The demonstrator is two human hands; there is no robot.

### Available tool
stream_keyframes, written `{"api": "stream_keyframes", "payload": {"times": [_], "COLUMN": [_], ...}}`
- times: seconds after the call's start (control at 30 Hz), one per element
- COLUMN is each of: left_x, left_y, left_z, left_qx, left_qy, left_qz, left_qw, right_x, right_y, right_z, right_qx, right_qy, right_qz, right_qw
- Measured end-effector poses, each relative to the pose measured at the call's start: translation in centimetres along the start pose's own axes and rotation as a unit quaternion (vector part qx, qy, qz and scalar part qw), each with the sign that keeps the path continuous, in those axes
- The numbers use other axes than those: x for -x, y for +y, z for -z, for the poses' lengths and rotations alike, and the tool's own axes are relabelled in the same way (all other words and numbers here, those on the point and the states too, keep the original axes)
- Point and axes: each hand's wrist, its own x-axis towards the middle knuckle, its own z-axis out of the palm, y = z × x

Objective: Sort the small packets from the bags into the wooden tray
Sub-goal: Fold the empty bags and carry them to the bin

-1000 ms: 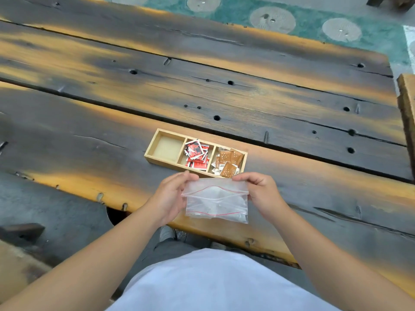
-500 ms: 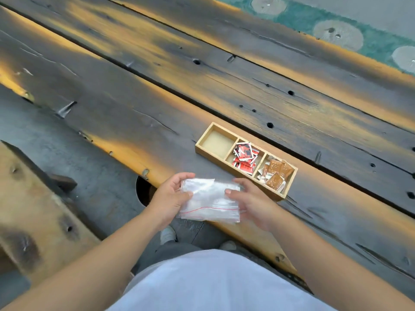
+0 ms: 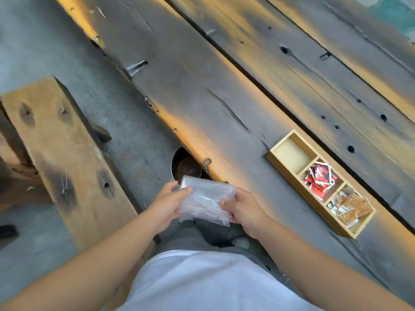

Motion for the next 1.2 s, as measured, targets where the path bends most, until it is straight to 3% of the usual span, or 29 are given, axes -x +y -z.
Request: {"api": "stream_keyframes", "payload": {"times": [0.13, 0.27, 0.5, 0.63, 0.77, 0.93, 1.2], "left_x": [-2.0, -4.7, -13.3, -19.3, -25.8, -32.0, -39.2], "left_y": [-0.6, -1.1, -1.0, -1.2, -2.5, -5.5, -9.7], "left_z": [2.8, 3.8, 5.7, 7.4, 8.3, 8.5, 7.1], "left_qx": [0.025, 0.089, 0.072, 0.031, 0.013, 0.039, 0.099], "left_qy": [0.051, -0.018, 0.093, 0.083, 0.064, 0.046, 0.146], "left_qz": [0.060, 0.140, 0.108, 0.108, 0.107, 0.194, 0.114], "left_qw": [0.997, 0.986, 0.987, 0.990, 0.992, 0.979, 0.978], "right_x": [-2.8, -5.6, -13.4, -19.3, -25.2, -31.8, -39.2], "right_y": [-0.4, -0.2, 1.1, 2.0, 3.9, 7.6, 12.9], "right_z": [-5.4, -9.9, -14.7, -14.7, -14.6, -14.8, -14.4], "right_qx": [-0.007, -0.035, -0.119, -0.046, -0.029, -0.051, -0.098], "right_qy": [0.069, 0.070, 0.109, 0.177, 0.191, 0.224, 0.259], "right_qz": [-0.039, -0.072, -0.146, -0.168, -0.205, -0.193, -0.191], "right_qw": [0.997, 0.994, 0.976, 0.969, 0.960, 0.954, 0.942]}}
